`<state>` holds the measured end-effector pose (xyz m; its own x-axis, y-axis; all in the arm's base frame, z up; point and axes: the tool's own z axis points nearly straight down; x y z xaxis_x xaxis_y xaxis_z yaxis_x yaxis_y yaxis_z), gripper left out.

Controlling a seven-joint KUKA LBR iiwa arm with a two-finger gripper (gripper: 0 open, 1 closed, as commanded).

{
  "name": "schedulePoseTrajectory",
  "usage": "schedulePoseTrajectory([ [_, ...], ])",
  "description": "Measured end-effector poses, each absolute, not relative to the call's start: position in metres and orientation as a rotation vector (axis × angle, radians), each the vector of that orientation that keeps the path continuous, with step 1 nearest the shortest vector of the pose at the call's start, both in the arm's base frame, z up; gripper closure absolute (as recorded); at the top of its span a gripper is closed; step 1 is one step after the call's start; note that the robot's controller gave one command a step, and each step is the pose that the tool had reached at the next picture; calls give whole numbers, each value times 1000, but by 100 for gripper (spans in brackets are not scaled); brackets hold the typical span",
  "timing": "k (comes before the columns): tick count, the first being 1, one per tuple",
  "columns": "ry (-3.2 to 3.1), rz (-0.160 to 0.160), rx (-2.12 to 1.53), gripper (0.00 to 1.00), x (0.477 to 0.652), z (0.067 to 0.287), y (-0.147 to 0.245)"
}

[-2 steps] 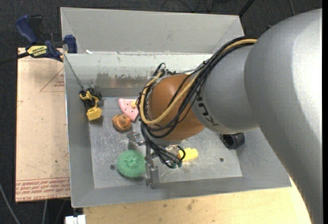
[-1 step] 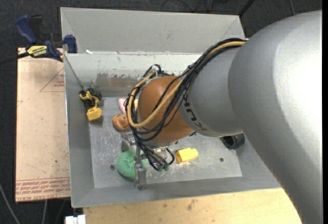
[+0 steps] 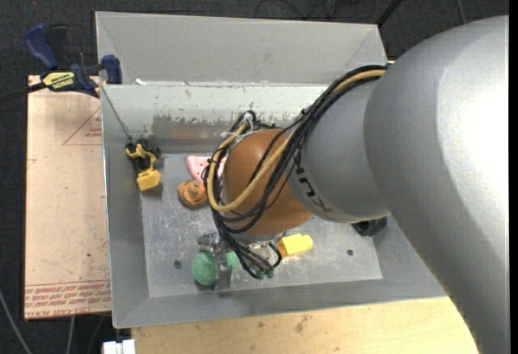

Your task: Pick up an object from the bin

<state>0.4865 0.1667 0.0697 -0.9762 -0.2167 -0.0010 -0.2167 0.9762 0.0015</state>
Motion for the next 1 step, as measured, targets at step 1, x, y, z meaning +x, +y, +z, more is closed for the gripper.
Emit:
schedulePoseTrajectory([
  [1,3122,3,-342,100,486,70,167],
])
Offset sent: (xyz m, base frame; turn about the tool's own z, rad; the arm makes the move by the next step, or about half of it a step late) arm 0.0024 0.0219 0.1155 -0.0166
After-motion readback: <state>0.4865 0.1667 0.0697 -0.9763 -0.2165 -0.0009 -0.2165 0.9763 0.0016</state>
